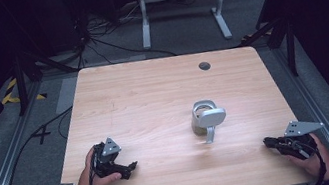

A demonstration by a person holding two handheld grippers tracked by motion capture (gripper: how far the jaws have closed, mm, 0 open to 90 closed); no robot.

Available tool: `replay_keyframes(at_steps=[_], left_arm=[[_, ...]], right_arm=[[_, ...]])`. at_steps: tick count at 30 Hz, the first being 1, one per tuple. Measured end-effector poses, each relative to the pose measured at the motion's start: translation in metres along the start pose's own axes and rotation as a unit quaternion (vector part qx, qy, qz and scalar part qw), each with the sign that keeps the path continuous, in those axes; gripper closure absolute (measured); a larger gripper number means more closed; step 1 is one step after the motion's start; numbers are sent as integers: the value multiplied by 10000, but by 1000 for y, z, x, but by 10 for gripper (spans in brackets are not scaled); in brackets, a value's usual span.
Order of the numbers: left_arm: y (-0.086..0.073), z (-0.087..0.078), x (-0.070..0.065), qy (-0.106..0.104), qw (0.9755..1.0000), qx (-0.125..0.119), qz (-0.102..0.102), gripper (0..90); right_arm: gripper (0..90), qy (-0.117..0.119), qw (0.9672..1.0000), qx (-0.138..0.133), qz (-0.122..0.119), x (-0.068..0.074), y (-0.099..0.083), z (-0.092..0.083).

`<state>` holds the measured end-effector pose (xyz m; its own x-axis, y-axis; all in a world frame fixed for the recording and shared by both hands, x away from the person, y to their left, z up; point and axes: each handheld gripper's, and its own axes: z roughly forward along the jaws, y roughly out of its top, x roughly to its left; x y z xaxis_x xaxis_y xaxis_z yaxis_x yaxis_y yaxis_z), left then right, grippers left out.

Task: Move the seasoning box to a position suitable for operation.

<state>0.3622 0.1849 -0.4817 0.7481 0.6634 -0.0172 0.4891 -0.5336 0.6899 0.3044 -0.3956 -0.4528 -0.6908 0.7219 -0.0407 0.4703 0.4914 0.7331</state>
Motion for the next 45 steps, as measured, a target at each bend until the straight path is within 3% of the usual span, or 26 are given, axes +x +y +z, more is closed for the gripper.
replay_keyframes(at_steps=[9,16,24,35,45], left_arm=[[0,0,0,0,10000,1,-1,5],[0,0,0,0,10000,-1,-2,4],[0,0,0,0,10000,0,-2,5],[0,0,0,0,10000,-1,-1,4],[0,0,0,0,10000,0,1,5]], right_arm=[[893,266,9993,-272,-24,6,12,-6],[895,418,9978,-503,-55,14,31,-13],[895,474,9968,-513,-378,30,54,-14],[895,600,9952,-556,-538,38,75,-9],[895,743,9904,-814,-829,55,109,-5]])
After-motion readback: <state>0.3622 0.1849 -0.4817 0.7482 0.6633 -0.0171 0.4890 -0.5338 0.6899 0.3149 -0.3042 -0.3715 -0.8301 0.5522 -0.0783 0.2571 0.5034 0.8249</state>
